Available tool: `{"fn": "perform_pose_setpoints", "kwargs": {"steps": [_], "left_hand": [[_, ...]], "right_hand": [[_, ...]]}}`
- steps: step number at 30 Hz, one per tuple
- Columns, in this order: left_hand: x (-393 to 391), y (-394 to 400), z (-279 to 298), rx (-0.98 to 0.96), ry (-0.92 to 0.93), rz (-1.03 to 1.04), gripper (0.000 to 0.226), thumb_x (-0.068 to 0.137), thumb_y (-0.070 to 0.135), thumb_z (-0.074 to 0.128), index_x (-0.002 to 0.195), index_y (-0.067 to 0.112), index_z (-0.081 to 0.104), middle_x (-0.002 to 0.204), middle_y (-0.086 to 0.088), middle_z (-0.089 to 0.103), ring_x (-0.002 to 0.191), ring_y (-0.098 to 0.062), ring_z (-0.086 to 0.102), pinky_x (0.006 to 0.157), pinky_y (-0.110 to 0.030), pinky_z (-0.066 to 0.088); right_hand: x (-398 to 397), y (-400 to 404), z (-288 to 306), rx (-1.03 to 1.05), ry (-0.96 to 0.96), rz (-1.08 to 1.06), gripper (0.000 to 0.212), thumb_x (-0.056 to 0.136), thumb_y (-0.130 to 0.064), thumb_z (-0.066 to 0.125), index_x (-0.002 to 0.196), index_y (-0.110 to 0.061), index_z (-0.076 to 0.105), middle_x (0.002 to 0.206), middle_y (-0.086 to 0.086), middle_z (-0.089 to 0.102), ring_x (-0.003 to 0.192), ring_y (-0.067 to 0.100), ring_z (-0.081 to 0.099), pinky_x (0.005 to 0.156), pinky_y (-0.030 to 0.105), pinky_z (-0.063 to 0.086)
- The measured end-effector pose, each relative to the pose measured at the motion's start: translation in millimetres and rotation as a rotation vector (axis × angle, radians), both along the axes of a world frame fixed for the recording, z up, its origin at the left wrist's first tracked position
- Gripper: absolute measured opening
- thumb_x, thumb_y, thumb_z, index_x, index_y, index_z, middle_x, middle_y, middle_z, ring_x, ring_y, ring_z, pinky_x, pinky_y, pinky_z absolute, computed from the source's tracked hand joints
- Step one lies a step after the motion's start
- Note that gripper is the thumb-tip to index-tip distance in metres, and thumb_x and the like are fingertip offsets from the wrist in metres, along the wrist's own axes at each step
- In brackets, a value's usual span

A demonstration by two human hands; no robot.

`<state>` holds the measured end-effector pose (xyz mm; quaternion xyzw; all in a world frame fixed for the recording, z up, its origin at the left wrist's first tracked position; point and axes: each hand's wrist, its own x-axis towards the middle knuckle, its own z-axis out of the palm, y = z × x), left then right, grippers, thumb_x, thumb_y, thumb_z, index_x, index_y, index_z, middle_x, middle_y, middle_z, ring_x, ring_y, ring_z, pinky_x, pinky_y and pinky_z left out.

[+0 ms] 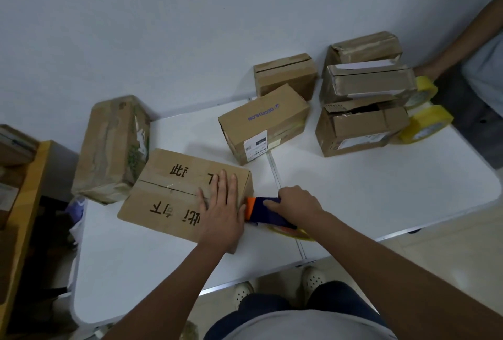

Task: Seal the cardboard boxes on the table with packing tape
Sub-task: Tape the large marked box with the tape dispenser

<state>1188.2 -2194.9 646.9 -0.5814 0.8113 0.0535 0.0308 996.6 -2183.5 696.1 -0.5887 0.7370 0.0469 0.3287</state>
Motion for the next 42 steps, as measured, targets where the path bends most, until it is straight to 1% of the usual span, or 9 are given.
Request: {"fn": "perform_pose_setpoints", "kwargs": {"steps": [4,8,13,18,21,26,30,34,42], "left_hand": [[-0.1,1.1,2.4,0.004,-0.003,-0.009,0.07,0.096,0.046,0.026,0.155,0.01,0.028,0.162,-0.015,0.023,0.149,-0.032,0.024,0.114,-0.065,0.023],[6.3,2.5,0.6,0.003,0.002,-0.017,0.07,0.097,0.048,0.029,0.156,0.011,0.025,0.163,-0.013,0.02,0.15,-0.03,0.019,0.115,-0.065,0.02],[17.0,3.9,-0.6,0.023,-0.051,-0.149,0.091,0.089,0.05,0.047,0.158,0.013,0.002,0.166,-0.013,0.001,0.152,-0.031,0.004,0.116,-0.062,0.004],[36.4,18.8,8.9,0.044,-0.097,-0.206,0.111,0.084,0.049,0.065,0.157,0.026,-0.014,0.163,-0.005,-0.024,0.151,-0.03,-0.017,0.118,-0.061,-0.003],[51.9,33.9,16.5,0.062,-0.052,-0.052,0.107,0.085,0.061,0.058,0.155,0.035,-0.018,0.162,-0.005,-0.029,0.148,-0.034,-0.024,0.115,-0.066,-0.003],[68.5,50.3,15.0,0.145,-0.127,0.067,0.106,0.074,0.083,0.046,0.159,0.03,0.01,0.165,-0.016,0.008,0.148,-0.046,0.009,0.1,-0.081,0.021],[63.0,49.4,15.1,0.115,-0.12,0.062,0.103,0.078,0.08,0.056,0.158,0.029,0.018,0.164,-0.019,0.014,0.148,-0.046,0.013,0.102,-0.08,0.012],[69.7,52.0,20.6,0.155,-0.136,0.009,0.106,0.091,0.061,0.052,0.147,0.035,-0.033,0.158,-0.013,-0.035,0.145,-0.046,-0.025,0.108,-0.078,-0.002],[119.7,31.3,27.7,0.136,-0.158,-0.367,0.117,0.084,0.054,0.068,0.152,0.036,-0.024,0.159,-0.009,-0.033,0.146,-0.042,-0.025,0.109,-0.074,-0.009]], "right_hand": [[0.0,-14.7,2.6,0.005,0.16,0.05,0.038,0.096,-0.043,0.049,0.076,-0.011,0.049,0.085,0.004,0.055,0.081,0.023,0.056,0.068,0.03,0.039],[-26.2,-16.5,1.5,-0.004,0.26,0.013,0.04,0.098,-0.046,0.046,0.11,-0.009,0.058,0.103,0.008,0.06,0.099,0.027,0.061,0.071,0.031,0.039],[-36.3,-13.5,-23.2,-0.126,0.314,-0.029,0.045,0.1,-0.048,0.041,0.124,-0.01,0.042,0.097,0.006,0.066,0.081,0.023,0.063,0.061,0.029,0.039],[-25.9,1.2,-53.5,0.0,0.08,-0.117,0.033,0.098,-0.04,0.048,0.116,-0.012,0.041,0.102,0.012,0.06,0.085,0.026,0.057,0.076,0.04,0.049],[-17.6,12.6,-51.0,-0.243,0.087,-0.058,0.027,0.092,-0.026,0.056,0.116,-0.015,0.053,0.114,0.006,0.058,0.1,0.024,0.058,0.081,0.034,0.046],[45.6,35.0,-22.6,0.007,-0.624,0.106,0.042,0.086,0.009,0.043,0.086,-0.016,0.077,0.088,-0.012,0.071,0.088,-0.007,0.061,0.083,0.014,0.047],[80.6,31.1,-26.0,0.049,-0.747,0.003,0.024,0.09,0.003,0.053,0.094,-0.001,0.077,0.085,-0.021,0.062,0.084,-0.023,0.051,0.072,-0.002,0.036],[81.2,27.0,-56.7,0.14,-0.615,-0.28,0.019,0.085,-0.006,0.064,0.069,-0.01,0.073,0.086,0.003,0.071,0.092,0.019,0.063,0.082,0.031,0.053],[21.9,35.4,-67.0,-0.264,-0.241,-0.353,0.025,0.088,0.001,0.051,0.08,-0.016,0.067,0.09,0.007,0.066,0.071,0.018,0.056,0.061,0.032,0.043]]}}
